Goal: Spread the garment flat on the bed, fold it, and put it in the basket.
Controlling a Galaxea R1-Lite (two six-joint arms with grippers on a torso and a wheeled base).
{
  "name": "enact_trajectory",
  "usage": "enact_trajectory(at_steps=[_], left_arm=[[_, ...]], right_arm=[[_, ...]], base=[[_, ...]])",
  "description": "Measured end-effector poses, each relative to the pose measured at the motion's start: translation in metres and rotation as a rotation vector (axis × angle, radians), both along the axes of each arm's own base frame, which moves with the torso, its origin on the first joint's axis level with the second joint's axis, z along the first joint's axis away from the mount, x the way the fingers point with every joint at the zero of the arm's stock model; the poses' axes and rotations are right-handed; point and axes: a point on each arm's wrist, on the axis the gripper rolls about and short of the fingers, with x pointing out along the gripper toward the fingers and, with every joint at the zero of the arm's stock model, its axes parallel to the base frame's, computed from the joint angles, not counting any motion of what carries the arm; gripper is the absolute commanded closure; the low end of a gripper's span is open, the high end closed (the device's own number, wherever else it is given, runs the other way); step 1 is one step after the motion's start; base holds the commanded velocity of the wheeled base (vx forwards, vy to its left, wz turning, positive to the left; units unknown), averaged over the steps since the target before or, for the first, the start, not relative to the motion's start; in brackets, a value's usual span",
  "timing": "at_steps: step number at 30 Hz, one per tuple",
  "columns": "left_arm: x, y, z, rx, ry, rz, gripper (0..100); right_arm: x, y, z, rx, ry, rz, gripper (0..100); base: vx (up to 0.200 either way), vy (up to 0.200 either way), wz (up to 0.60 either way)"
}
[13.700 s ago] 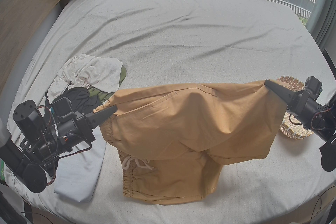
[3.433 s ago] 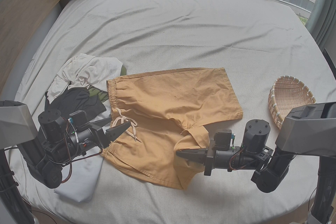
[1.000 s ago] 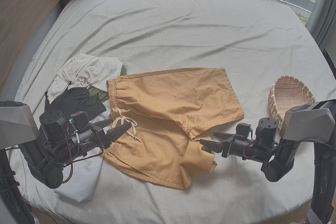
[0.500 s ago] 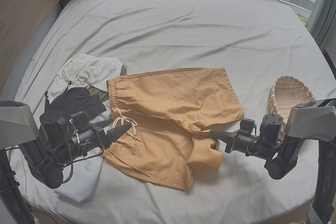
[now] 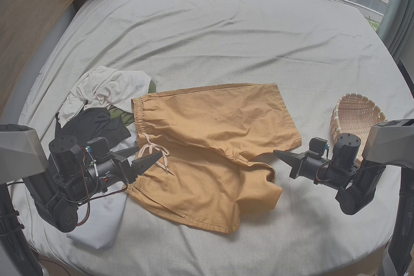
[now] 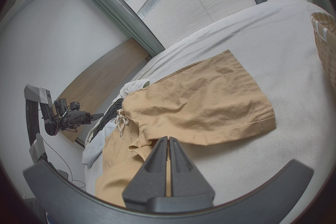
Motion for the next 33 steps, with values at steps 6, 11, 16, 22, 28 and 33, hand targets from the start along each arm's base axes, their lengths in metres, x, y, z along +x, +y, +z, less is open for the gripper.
enact_trajectory(at_steps=[6,11,16,22,28,33], left_arm=[[0.000,0.000,0.000,0.001,0.000,0.000,0],[0.000,0.000,0.000,0.001,-0.001,0.000,0],[0.000,0.000,0.000,0.001,0.000,-0.002,0],[0.000,0.000,0.000,0.001,0.002,-0.002,0],[-0.001,-0.001,0.000,0.001,0.001,-0.003,0],[-0.001,-0.001,-0.001,0.002,0.003,-0.006,0]], right_arm=[[-0.007,-0.003,-0.005,-0.037,0.006,0.003,100],[-0.015,-0.006,-0.010,-0.098,-0.003,0.013,0],[-0.019,-0.007,-0.013,-0.111,0.009,0.016,0],[-0.023,-0.005,-0.017,-0.120,0.026,0.028,0],[-0.028,-0.003,-0.022,-0.146,0.030,0.046,0],[-0.026,0.001,-0.030,-0.158,0.044,0.055,0]], base=[[0.000,0.000,0.00],[0.000,0.000,0.00],[0.000,0.000,0.00],[0.000,0.000,0.00],[0.000,0.000,0.00],[0.000,0.000,0.00]])
